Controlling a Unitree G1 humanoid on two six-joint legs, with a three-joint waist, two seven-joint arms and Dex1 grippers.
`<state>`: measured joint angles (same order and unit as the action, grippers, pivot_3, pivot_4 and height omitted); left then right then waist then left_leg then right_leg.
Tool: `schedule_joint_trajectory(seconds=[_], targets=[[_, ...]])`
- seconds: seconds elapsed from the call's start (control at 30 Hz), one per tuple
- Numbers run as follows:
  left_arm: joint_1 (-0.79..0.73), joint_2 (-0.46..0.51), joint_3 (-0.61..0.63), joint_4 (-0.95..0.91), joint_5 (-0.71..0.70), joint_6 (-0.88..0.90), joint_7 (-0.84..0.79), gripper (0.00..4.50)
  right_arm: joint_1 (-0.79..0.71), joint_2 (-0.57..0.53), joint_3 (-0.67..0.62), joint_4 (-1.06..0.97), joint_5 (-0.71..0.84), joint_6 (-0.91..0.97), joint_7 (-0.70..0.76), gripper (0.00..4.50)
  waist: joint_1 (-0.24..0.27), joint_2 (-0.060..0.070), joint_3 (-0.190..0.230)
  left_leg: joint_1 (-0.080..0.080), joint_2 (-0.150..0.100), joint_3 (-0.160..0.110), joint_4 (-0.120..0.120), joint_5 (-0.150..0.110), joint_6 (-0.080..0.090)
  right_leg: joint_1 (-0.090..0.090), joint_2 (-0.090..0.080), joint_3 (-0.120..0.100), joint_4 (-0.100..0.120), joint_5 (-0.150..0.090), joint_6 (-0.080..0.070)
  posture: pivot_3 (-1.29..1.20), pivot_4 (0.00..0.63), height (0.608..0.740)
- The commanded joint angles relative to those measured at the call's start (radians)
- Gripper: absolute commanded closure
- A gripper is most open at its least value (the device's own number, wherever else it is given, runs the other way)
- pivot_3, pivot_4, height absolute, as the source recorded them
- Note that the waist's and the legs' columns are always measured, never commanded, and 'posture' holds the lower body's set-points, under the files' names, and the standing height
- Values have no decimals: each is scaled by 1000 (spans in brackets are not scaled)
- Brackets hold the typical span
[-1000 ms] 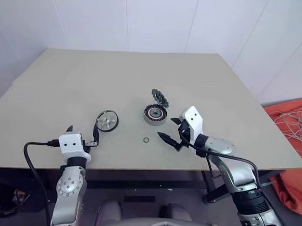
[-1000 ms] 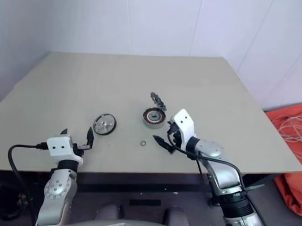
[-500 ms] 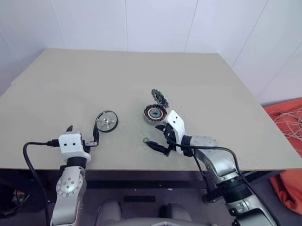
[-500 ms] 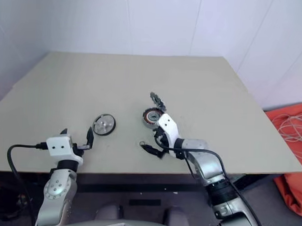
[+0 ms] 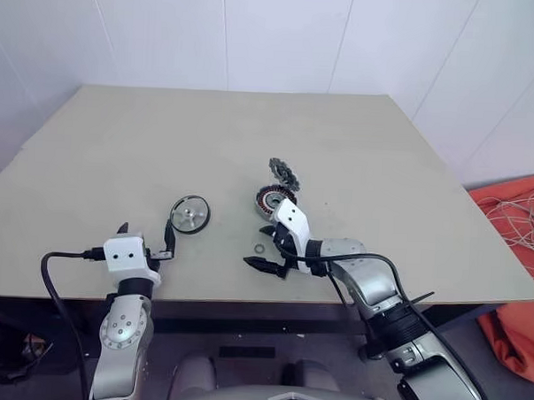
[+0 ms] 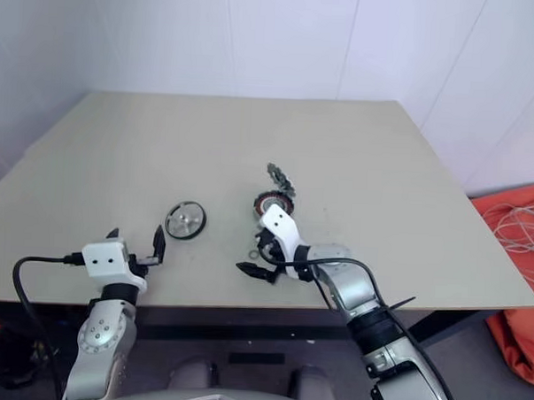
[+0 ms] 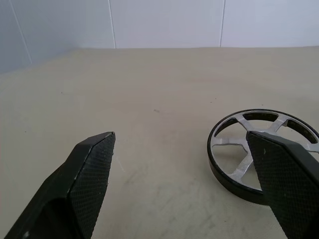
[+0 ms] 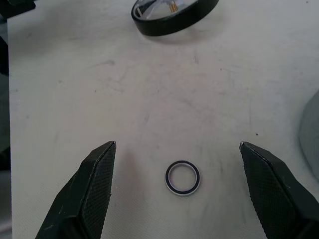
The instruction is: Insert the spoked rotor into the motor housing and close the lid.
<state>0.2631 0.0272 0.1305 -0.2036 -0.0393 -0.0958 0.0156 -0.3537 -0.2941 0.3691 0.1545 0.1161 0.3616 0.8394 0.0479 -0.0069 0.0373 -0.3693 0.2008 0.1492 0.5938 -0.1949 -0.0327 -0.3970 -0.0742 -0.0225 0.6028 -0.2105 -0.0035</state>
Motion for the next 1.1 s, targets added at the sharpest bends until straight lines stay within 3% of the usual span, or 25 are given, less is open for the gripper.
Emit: schedule_joint_trajectory(seconds=[0.03, 0.27, 0.3, 0.37, 0.63, 0.7, 0.9, 1.1], targets=[[-1, -3, -3, -40, 6, -4, 8, 26, -19, -10, -3, 28, -29, -43, -4, 0, 0, 0, 0, 0, 0, 0, 0, 0, 0, 0, 0, 0, 0, 0, 0, 0, 0, 740], [2, -3, -9, -39, 12, -8, 7, 26, -19, -27, -15, 55, -54, -61, -6, 0, 3, 0, 0, 1, 0, 0, 1, 0, 0, 2, 0, 0, 0, 0, 0, 0, 0, 740], [3, -5, -9, -39, 12, -8, 8, 2, -18, -29, -16, 53, -55, -60, -6, 186, 4, 0, 0, 1, 0, 0, 1, 0, 0, 2, 0, 0, 0, 0, 0, 0, 0, 740], [5, -6, -10, -40, 12, -9, 8, 0, -16, -32, -16, 46, -57, -58, -6, 637, 5, 0, 0, 1, 0, 0, 1, 0, 0, 2, 0, 0, 0, 0, 0, 0, 0, 740], [-3, -2, -10, -34, 11, -8, 7, 0, -15, -34, -21, 24, -56, -41, -12, 3388, 2, 0, 0, 2, 0, 0, 1, 0, 0, 2, 0, 0, 0, 0, 0, 0, 0, 740], [-5, -1, -9, -32, 10, -7, 7, 0, -12, -35, -25, 14, -53, -34, -13, 3903, 2, 0, 0, 1, 0, 0, 1, 0, 0, 2, 0, 0, 0, 0, 0, 0, 0, 740], [-10, 3, -8, -27, 6, -3, 1, 0, 0, -37, -54, -82, 5, 1, 12, 3904, 4, 0, 0, 1, 0, 0, 1, 0, 0, 2, 0, 0, 0, 0, 0, 0, 0, 740], [-9, 6, -10, -26, 6, 0, -3, 0, -58, 33, -113, -181, 63, 14, -44, 3904, -6, 0, 2, 1, 1, 0, 0, 0, 0, 0, 0, 0, 0, 0, 0, 0, 0, 740]])
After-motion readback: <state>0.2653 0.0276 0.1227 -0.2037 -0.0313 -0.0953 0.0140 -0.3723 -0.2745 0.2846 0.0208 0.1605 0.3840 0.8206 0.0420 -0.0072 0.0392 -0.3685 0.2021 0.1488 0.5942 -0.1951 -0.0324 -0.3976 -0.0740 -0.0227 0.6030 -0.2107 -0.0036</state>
